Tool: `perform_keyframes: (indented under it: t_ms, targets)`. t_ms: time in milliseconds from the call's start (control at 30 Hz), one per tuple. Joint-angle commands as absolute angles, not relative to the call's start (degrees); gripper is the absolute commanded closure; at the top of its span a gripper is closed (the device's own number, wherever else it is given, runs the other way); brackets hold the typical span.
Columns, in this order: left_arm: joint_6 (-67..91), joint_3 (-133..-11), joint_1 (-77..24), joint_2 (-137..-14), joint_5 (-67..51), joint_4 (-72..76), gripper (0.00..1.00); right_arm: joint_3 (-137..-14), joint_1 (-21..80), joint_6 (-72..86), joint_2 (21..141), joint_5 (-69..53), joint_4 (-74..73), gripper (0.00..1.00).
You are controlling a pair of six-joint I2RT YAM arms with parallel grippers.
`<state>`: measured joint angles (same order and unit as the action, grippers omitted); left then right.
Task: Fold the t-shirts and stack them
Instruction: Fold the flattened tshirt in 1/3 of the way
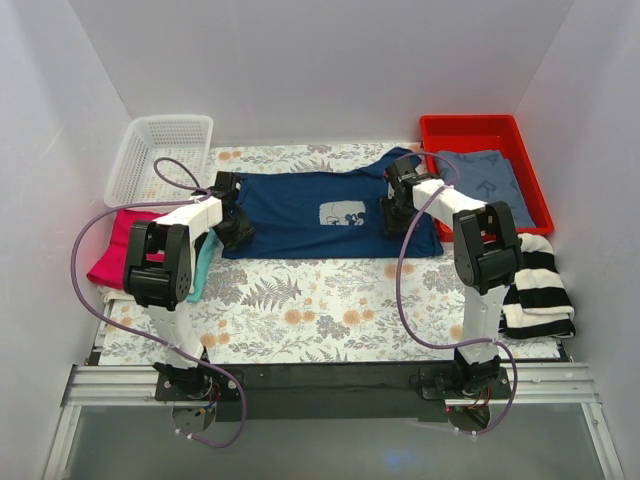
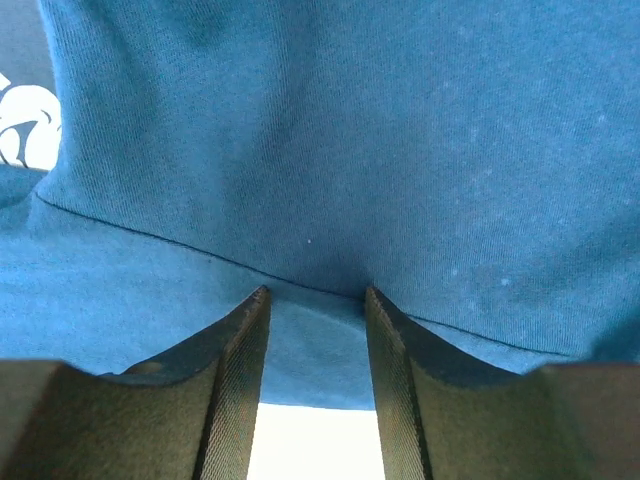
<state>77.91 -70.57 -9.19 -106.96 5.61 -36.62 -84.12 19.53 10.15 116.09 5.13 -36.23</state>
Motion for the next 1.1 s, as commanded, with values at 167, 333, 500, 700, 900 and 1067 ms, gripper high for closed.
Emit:
perform_keyframes:
  t_ms: [167, 333, 500, 700, 900, 1067]
  targets:
    - [83.1, -62.2, -6.0, -105.7, 20.0, -46.6, 0.58, -73.3, 19.8, 11.0, 110.4, -1.7, -35.3, 0.54]
    - [83.3, -59.2, -4.1, -103.7, 21.8, -48.2, 0.58, -67.9, 21.2, 10.7, 105.9, -3.7, -35.3, 0.55]
    - [83.4, -60.0, -4.0, -103.2, 22.8, -50.4, 0.57, -65.4, 21.4, 11.2, 101.9, -0.7, -37.3, 0.56]
    - [82.9, -61.6, -4.0, -100.7, 18.8, -48.7, 0.57, -65.5, 21.4, 12.0, 96.3, 2.3, -38.0, 0.57]
    - [81.8, -64.7, -4.0, -101.1, 18.3, -49.0, 0.57, -65.0, 21.4, 13.3, 89.2, 8.8, -39.1, 0.52]
    - [81.7, -64.9, -4.0, -101.2, 17.1, -48.4, 0.57, -58.9, 21.4, 14.8, 86.0, 9.8, -41.0, 0.53]
